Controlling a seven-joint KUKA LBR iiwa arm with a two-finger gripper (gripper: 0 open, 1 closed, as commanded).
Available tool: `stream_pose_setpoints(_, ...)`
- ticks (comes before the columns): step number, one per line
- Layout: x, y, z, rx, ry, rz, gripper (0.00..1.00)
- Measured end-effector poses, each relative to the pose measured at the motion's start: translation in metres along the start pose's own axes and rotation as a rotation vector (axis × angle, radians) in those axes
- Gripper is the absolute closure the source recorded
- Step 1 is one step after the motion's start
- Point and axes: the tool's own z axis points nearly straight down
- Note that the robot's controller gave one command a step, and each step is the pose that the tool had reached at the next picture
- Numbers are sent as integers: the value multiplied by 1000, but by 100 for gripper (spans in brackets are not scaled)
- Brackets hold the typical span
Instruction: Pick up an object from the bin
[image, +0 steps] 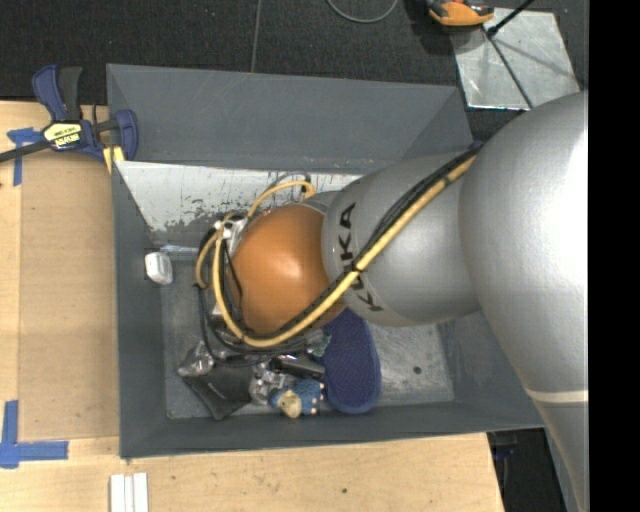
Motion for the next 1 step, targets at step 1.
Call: stream_pose_setpoints(1, -4, 0, -3, 4, -12, 0, 100)
